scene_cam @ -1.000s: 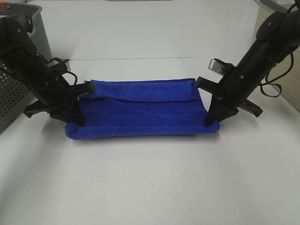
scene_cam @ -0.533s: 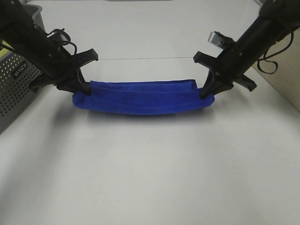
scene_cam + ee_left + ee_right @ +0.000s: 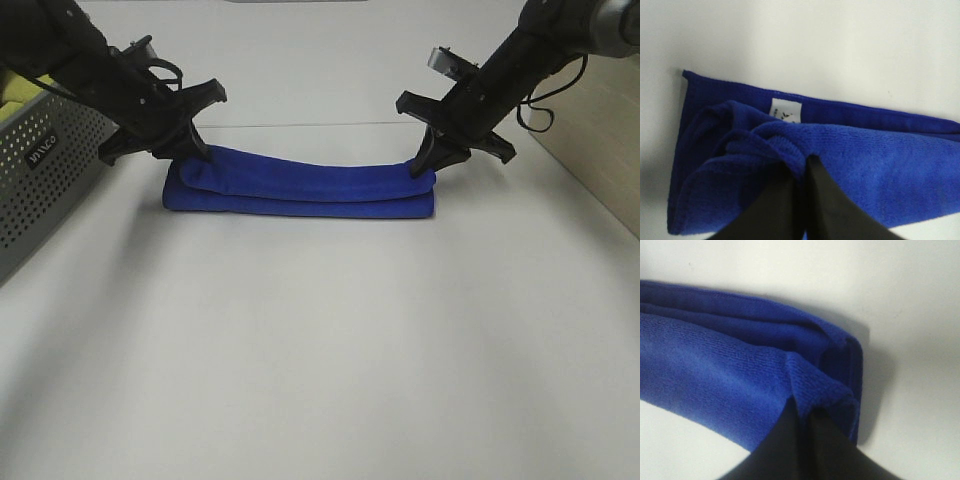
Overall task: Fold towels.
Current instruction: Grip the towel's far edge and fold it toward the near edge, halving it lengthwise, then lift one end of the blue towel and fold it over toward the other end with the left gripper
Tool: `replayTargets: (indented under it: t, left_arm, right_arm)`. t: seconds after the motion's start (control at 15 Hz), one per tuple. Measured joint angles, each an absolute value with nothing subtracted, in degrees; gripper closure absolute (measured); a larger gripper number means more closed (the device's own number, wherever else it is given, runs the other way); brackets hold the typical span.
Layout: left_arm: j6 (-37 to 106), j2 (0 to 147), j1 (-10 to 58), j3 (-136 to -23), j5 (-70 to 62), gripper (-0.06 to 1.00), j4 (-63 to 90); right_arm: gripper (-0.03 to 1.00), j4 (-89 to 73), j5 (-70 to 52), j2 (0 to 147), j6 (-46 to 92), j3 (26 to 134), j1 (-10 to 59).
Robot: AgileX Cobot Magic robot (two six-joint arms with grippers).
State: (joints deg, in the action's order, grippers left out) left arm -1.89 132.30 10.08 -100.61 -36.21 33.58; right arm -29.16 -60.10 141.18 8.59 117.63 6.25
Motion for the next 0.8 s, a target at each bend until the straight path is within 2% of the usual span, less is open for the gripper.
replayTargets:
  t: [0.27, 0.33, 0.4, 0.47, 0.53, 0.6, 0.67, 0.73, 0.8]
  left_arm:
    - [-1.8, 136.2, 10.1, -100.7, -32.5, 0.91, 34.0]
    - [-1.7, 136.5, 10.1, -100.7, -32.1, 0.91, 34.3]
    - [-1.4, 136.6, 10.1, -100.7, -31.7, 0.89, 34.3]
    - [-0.7, 136.6, 10.1, -100.7, -31.5, 0.84, 34.3]
    - [0.0, 136.6, 10.1, -100.7, -31.4, 0.73, 34.3]
    - [0.6, 136.5, 10.1, -100.7, -31.4, 0.56, 34.3]
    - [0.9, 136.3, 10.1, -100.7, -31.4, 0.38, 34.3]
    - [1.0, 135.9, 10.1, -100.7, -31.4, 0.25, 33.7]
    - [1.0, 135.6, 10.1, -101.0, -31.5, 0.18, 32.3]
  right_arm:
    - [0.96, -28.9, -56.4, 144.4, 8.6, 118.0, 6.2]
    - [0.89, -28.9, -56.4, 144.7, 8.5, 118.1, 6.2]
    - [0.76, -28.9, -56.4, 144.7, 8.5, 118.1, 6.2]
    - [0.6, -29.0, -56.5, 144.7, 8.5, 118.1, 6.2]
    - [0.44, -29.5, -57.0, 144.6, 8.5, 118.1, 6.2]
    - [0.33, -29.5, -57.6, 144.4, 8.5, 118.1, 6.2]
    - [0.27, -29.3, -58.3, 143.9, 8.5, 118.1, 6.2]
    - [0.25, -28.9, -58.6, 143.5, 8.5, 118.1, 6.2]
    - [0.24, -28.5, -59.1, 142.7, 8.5, 118.1, 6.2]
